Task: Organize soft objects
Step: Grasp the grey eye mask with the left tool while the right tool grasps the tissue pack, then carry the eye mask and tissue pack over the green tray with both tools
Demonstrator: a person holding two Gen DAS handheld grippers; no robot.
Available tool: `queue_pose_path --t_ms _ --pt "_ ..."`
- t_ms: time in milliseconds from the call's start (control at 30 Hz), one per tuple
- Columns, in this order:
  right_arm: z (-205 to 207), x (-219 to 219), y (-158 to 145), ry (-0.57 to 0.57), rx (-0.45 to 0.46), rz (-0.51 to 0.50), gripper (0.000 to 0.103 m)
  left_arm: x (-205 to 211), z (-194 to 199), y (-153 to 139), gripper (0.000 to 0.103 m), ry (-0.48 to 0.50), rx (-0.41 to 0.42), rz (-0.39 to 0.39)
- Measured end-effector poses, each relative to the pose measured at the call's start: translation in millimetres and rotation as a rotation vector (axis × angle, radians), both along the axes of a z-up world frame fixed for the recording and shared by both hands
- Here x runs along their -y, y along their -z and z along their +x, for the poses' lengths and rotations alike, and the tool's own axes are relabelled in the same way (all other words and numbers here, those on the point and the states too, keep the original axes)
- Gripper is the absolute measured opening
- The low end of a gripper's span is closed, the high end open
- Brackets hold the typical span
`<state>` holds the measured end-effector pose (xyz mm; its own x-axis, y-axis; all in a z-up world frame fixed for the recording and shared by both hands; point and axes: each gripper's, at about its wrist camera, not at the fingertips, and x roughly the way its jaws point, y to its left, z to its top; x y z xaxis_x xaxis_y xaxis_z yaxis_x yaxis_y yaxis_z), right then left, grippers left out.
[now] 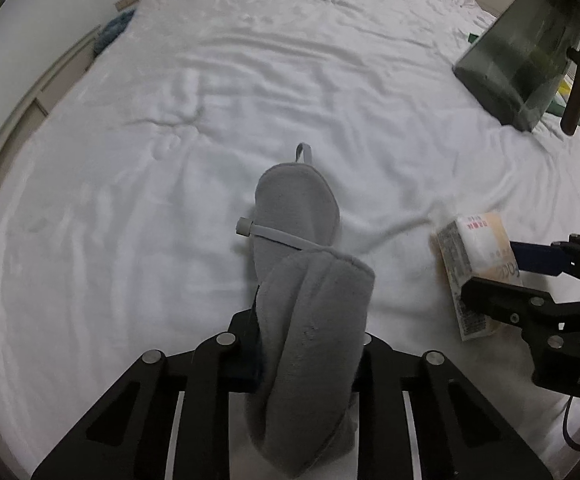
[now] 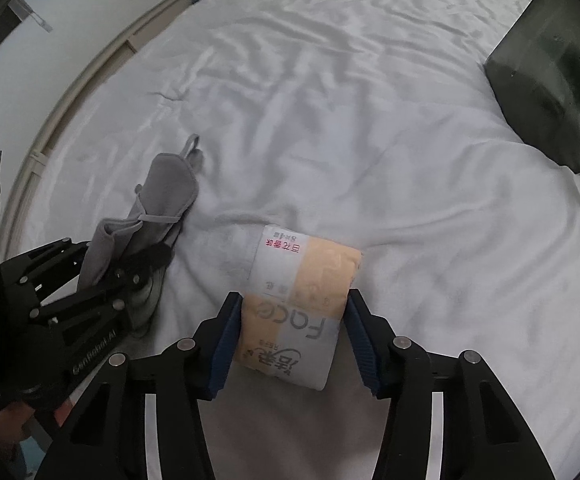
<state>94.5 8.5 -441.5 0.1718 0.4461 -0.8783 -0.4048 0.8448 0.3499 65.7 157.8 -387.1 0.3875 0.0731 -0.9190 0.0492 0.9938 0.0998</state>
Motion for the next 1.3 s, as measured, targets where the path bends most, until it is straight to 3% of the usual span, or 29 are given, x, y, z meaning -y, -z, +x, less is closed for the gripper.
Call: queue_pose_path --t_ms 167,400,533,800,1033,1300 --pt "-4 27 -15 0.000 0.005 0.086 0.050 14 -9 -25 0.018 0.004 0.024 0.023" --pt "-10 92 -42 0.030 0.030 0.125 0.050 69 -12 -60 0.018 0.072 0.033 0.016" --pt "-12 150 -57 0.066 0.051 0.092 0.050 124 -16 -81 0.018 0.152 0.047 -0.006" --pt "2 289 -76 0.185 0.108 -0.026 0.050 252 -4 -104 0.018 0.284 0.054 -0.160" --pt "66 405 -91 0.264 0.232 -0.101 0.050 360 61 -113 0.019 0.290 0.152 -0.255" --pt "165 452 -97 0.285 0.361 -0.125 0.050 431 180 -97 0.019 0.201 0.248 -0.230"
